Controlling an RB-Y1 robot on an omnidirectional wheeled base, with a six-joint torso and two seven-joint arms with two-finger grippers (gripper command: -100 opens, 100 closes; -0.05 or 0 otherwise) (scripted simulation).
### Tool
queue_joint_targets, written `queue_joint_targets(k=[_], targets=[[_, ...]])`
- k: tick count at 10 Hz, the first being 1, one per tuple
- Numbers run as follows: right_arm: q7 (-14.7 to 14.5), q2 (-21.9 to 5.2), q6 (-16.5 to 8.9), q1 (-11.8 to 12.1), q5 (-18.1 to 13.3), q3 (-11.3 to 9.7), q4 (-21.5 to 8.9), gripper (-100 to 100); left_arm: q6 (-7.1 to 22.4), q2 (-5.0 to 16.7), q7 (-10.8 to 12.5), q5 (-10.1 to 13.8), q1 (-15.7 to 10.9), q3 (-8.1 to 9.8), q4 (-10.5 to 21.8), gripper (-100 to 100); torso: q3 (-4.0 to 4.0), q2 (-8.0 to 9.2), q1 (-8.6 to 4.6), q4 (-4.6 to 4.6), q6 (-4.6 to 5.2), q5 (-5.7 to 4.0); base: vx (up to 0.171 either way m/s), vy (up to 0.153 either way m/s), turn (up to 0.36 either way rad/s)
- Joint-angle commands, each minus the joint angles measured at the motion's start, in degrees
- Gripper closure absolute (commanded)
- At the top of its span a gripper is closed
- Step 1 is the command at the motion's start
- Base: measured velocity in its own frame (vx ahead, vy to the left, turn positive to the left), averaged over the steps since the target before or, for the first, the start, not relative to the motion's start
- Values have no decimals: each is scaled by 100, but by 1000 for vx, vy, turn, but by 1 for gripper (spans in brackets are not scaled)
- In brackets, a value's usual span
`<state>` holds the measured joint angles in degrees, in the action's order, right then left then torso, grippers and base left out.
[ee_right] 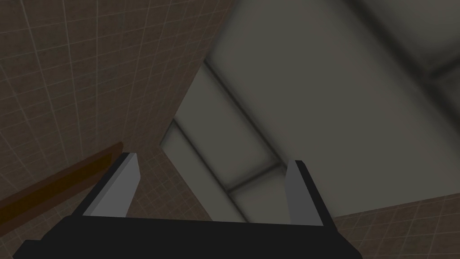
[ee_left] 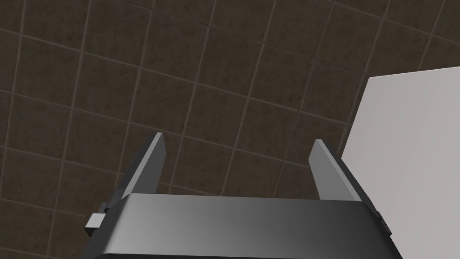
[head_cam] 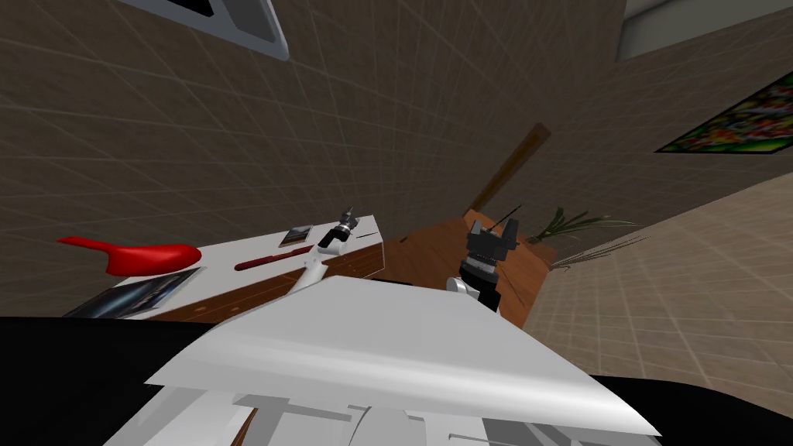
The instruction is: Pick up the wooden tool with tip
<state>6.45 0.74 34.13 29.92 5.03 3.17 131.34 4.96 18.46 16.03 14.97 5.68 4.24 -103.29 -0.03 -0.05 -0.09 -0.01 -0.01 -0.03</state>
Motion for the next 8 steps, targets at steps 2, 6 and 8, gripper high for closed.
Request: queue_joint_targets(k=[2,6,8], targets=[[0,0,0,0,0,0,0,0,449,110,113,144,-303,56,421,-100,0,0,2,0,-3,0,18,-22,-91],[0,0,0,0,0,0,0,0,1059,261,242,339,-667,118,1033,-100,0,0,4,-1,-3,1,18,-19,-70],[0,0,0,1,0,0,0,0,1263,261,242,339,-667,118,1077,-100,0,0,4,0,-4,0,15,-9,-26]])
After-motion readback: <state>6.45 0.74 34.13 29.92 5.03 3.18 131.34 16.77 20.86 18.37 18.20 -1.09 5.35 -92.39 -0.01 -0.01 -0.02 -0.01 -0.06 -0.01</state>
